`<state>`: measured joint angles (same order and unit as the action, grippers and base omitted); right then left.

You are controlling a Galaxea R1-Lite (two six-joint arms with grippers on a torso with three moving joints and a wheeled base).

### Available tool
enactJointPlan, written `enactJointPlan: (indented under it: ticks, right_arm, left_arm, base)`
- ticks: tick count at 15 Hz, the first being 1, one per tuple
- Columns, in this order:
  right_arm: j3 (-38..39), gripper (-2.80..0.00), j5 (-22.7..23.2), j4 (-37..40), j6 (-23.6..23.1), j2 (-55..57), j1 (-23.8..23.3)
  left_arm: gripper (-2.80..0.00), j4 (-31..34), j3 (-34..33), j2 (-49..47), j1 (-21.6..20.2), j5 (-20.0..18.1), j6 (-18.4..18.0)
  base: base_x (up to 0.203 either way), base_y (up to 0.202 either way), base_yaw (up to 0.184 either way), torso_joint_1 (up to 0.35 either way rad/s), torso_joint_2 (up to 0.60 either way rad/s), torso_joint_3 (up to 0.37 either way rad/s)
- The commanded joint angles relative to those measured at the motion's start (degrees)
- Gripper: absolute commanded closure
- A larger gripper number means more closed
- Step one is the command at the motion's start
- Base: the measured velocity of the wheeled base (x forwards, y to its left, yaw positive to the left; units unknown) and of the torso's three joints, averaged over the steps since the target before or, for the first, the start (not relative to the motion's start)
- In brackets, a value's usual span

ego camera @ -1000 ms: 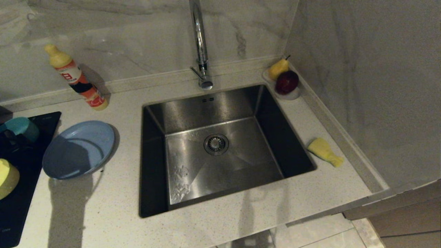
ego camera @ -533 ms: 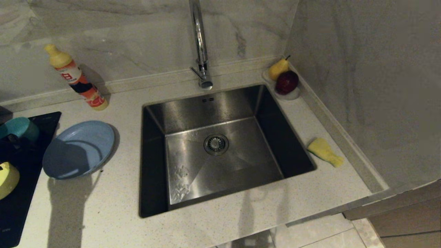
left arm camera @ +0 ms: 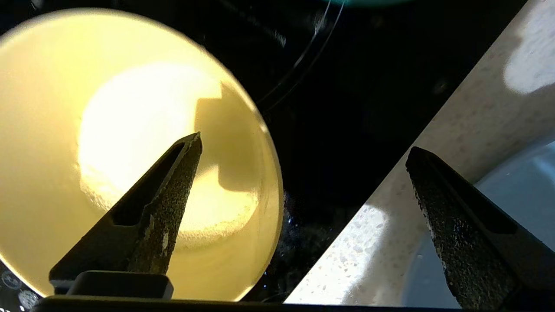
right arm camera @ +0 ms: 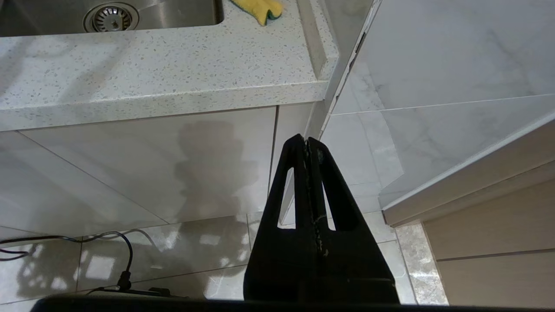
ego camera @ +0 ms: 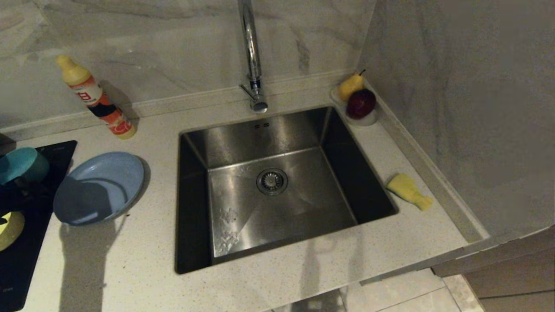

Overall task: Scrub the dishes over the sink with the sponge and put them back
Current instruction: Place the bowl on the plate

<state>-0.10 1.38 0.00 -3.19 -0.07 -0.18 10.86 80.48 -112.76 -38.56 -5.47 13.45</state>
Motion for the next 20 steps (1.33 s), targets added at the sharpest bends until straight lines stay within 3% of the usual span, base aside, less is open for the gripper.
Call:
enactJointPlan:
  ticks: [1, 10, 15, 20]
  right_arm:
    - [0.01, 0.00, 0.03, 0.00, -0.07, 0.07, 0.01]
    - [0.01, 0.00, 0.03, 0.00, -0.07, 0.07, 0.01]
    - [0.01, 0.00, 0.03, 0.00, -0.07, 0.07, 0.01]
    - [0.01, 0.00, 0.03, 0.00, -0.07, 0.07, 0.00]
  left_arm:
    - [0.00, 0.12, -0.32, 0.09, -0.03, -0.06, 0.09]
    - [0.00, 0.07, -1.20, 0.63, -0.03, 0.23, 0.12]
    - [0.00, 1.39, -1.56, 5.80, -0.89, 0.14, 0.32]
    - [0.00, 8.56, -2.17, 15.89, -0.73, -0.47, 0.05]
  base:
    - [0.000, 0.000, 0.000, 0.000, 0.00, 0.000]
    - [0.000, 0.000, 0.000, 0.000, 0.00, 0.000]
    - [0.000, 0.000, 0.000, 0.000, 0.00, 0.000]
    - [0.000, 0.000, 0.000, 0.000, 0.00, 0.000]
